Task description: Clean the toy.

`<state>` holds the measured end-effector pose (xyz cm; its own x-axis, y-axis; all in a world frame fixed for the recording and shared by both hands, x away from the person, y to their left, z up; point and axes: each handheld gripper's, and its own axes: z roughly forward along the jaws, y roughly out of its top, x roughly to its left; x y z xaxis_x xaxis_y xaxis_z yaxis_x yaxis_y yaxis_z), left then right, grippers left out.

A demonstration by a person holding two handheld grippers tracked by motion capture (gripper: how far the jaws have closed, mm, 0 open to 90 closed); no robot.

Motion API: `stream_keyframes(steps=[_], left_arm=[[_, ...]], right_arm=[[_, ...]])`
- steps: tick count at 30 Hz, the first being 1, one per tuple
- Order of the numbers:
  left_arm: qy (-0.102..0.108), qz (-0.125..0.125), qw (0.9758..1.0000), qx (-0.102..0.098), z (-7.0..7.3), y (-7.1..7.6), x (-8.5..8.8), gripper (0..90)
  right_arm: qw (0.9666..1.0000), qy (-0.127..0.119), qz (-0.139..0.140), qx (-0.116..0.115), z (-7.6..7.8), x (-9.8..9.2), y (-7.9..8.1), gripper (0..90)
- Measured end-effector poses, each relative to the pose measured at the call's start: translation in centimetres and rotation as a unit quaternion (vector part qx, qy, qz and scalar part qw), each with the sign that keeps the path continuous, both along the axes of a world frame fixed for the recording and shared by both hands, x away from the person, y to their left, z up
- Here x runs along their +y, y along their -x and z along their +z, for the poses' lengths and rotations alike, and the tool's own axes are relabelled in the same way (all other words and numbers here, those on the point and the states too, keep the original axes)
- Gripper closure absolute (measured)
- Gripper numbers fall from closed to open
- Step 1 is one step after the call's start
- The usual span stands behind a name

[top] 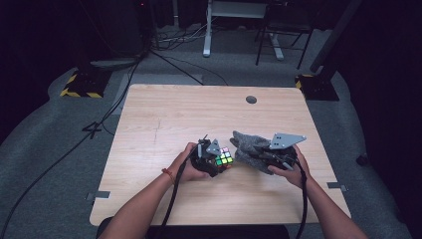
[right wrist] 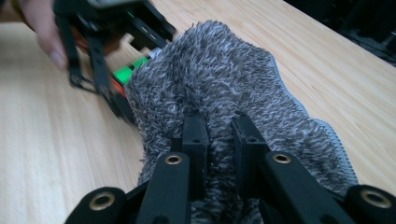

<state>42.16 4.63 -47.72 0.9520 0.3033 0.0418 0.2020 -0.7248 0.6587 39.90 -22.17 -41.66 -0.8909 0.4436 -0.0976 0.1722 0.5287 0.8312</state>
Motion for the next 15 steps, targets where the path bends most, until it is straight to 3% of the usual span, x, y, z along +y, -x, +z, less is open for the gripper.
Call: stream_keyframes(steps=[7, 15], left_arm=[[-0.006, -0.004, 1.0, -0.003, 0.4, 0.5, -0.1, 33.6], [0.002, -0.006, 0.9999, -0.01, 0.6, 0.9, -0.1, 33.6]], right_arm=[[0.9988, 0.012, 0.047, 0.004, 0.4, 3.6, 0.7, 78.0], [0.998, 0.03, 0.055, 0.006, -0.5, 5.8, 0.9, 77.5]])
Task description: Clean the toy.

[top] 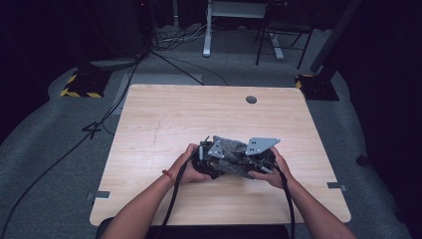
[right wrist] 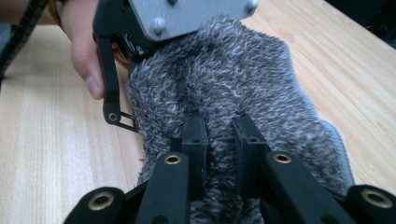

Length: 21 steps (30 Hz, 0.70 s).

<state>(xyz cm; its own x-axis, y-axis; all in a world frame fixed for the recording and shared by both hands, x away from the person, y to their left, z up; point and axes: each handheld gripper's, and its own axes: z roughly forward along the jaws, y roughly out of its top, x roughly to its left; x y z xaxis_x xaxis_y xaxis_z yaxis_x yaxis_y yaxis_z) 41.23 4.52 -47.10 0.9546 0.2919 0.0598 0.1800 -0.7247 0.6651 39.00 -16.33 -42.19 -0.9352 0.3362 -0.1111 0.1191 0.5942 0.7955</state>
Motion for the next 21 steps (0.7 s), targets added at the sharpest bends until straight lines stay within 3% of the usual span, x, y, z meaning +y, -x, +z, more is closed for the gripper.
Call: stream_keyframes(steps=[8, 16, 21], left_arm=[[-0.026, -0.002, 0.9996, -0.009, -0.6, 0.1, -0.3, 33.7], [-0.018, 0.001, 0.9998, -0.012, -0.3, 0.2, -0.1, 33.8], [-0.012, 0.003, 0.9998, -0.015, 0.1, 0.2, 0.2, 33.8]], right_arm=[[0.9998, 0.019, -0.008, -0.005, -1.1, 0.9, 0.0, 77.0], [0.9994, 0.023, -0.022, -0.01, -1.1, 0.2, -0.3, 77.2], [0.9986, 0.025, -0.044, -0.013, -1.1, -0.7, -0.8, 77.4]])
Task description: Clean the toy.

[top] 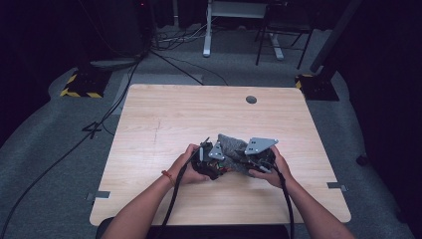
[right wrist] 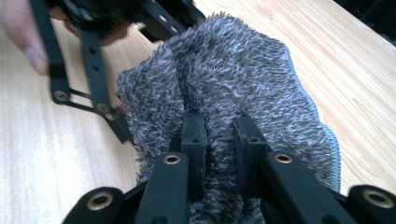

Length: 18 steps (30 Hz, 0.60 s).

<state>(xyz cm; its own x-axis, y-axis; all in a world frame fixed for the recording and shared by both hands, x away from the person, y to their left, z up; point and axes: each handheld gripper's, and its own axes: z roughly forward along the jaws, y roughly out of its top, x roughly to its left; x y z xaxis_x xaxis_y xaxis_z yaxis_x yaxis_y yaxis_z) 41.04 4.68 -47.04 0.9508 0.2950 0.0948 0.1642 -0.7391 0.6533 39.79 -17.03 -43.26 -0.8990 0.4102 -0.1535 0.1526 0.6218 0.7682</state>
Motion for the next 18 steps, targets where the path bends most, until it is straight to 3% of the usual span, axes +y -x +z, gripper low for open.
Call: stream_keyframes(steps=[5, 9, 18], left_arm=[[0.01, -0.002, 0.9999, 0.001, 0.5, 0.1, 0.3, 33.8], [0.021, -0.003, 0.9998, -0.001, 0.9, 0.4, 0.5, 33.8], [0.015, -0.013, 0.9998, 0.002, 0.7, 0.7, -0.6, 33.8]], right_arm=[[0.9998, 0.01, -0.02, -0.001, -0.1, -0.9, -0.4, 77.4], [0.9998, 0.0, -0.022, 0.0, 0.2, -1.4, -0.4, 77.4], [0.9988, -0.043, 0.023, -0.004, 1.7, 0.0, 1.1, 77.4]])
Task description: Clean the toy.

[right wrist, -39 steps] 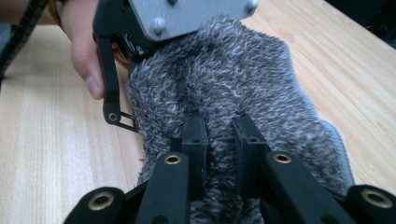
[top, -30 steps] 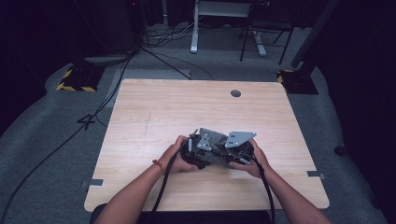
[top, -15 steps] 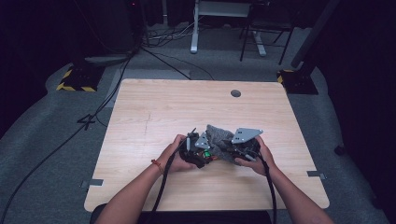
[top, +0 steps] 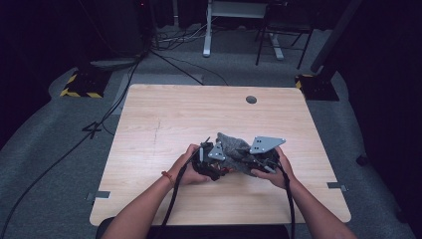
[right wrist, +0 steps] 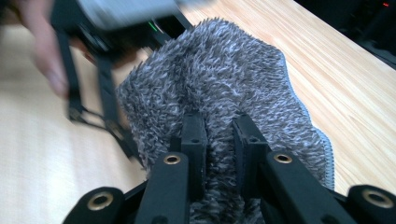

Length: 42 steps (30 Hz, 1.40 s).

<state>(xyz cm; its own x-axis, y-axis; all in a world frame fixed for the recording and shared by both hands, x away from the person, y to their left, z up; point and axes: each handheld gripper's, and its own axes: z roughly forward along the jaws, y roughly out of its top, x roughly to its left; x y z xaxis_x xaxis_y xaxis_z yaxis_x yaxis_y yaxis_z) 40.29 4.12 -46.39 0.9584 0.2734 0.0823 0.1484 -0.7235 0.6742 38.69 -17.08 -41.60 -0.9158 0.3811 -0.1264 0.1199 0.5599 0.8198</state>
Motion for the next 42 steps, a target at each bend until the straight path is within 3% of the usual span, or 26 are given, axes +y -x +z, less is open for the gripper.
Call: stream_keyframes(steps=[2, 7, 14, 23, 26, 31, 37, 42], left_arm=[[-0.001, -0.003, 1.0, -0.003, 0.0, 0.2, -0.2, 33.8], [-0.004, 0.001, 1.0, -0.004, 0.1, 0.2, 0.0, 33.8], [-0.008, 0.003, 1.0, -0.004, 0.1, 0.3, 0.2, 33.8], [0.02, 0.005, 0.9998, -0.004, 0.7, 0.3, 1.0, 33.8], [0.029, 0.003, 0.9996, -0.002, 0.8, 0.3, 1.2, 33.7], [0.026, 0.003, 0.9997, -0.001, 0.6, 0.3, 0.9, 33.7], [0.029, 0.001, 0.9996, -0.001, 0.6, 0.3, 0.9, 33.6], [0.019, 0.001, 0.9998, -0.004, 0.4, 0.3, 0.6, 32.8]], right_arm=[[0.9999, 0.01, 0.012, -0.007, -0.1, 0.9, 0.5, 77.3], [0.9997, 0.018, 0.007, -0.012, -0.4, 1.2, 0.4, 77.3], [0.9993, 0.029, -0.021, -0.008, -0.9, -0.4, -0.4, 77.3], [0.9978, 0.044, -0.048, 0.011, -2.0, -2.0, -1.4, 77.3], [0.9985, 0.025, -0.041, 0.027, -2.1, -2.2, -1.5, 77.3], [0.9984, -0.012, -0.022, 0.051, -2.1, -2.2, -1.5, 77.4], [0.9973, -0.05, -0.011, 0.052, -1.6, -2.3, -1.2, 77.5], [0.997, -0.063, 0.002, 0.045, -1.2, -1.8, -0.8, 77.6]])
